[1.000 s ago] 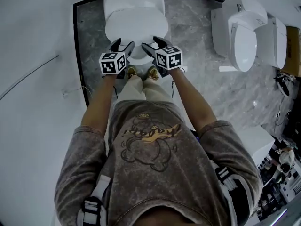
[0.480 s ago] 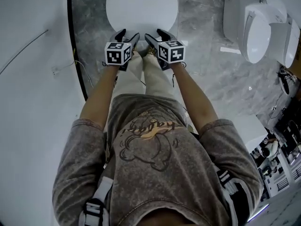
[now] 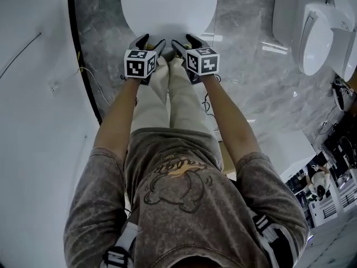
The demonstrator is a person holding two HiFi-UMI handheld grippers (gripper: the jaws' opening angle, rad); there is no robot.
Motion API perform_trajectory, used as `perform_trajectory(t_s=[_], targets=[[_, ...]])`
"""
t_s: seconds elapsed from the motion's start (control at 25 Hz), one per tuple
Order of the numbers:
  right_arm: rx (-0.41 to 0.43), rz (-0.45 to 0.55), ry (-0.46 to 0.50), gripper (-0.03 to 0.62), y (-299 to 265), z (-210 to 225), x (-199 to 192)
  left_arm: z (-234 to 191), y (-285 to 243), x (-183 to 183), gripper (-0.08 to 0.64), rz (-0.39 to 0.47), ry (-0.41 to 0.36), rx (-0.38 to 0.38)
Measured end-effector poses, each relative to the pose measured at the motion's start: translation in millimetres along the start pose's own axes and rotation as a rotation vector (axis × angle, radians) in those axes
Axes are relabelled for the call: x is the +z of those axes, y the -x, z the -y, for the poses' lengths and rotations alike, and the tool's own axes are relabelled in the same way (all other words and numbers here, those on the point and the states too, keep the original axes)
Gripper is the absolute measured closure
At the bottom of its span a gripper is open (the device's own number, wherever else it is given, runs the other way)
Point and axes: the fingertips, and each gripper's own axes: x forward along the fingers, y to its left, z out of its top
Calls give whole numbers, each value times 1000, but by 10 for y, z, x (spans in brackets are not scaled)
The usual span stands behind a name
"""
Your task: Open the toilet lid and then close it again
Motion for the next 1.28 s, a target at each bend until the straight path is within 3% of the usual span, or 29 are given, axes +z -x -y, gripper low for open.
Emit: perform_trajectory(t_s=[0.2, 0.52, 0.68, 0.96, 1.28], targets=[[-31, -13, -15, 308, -255, 120, -151, -150, -221, -162, 276, -40, 31, -10], [-62, -8, -83, 325, -464, 235, -252, -271, -359, -269, 304, -91, -3, 5], [-54, -26, -110, 337, -386, 234, -197, -257, -320, -198, 321, -79, 59, -4], [-60, 98, -45, 337, 375, -45, 562, 74, 368, 623, 321, 61, 33, -8], [-33, 306, 122, 337, 1891, -758, 1621, 998, 1740, 1853, 321, 217, -140, -93]])
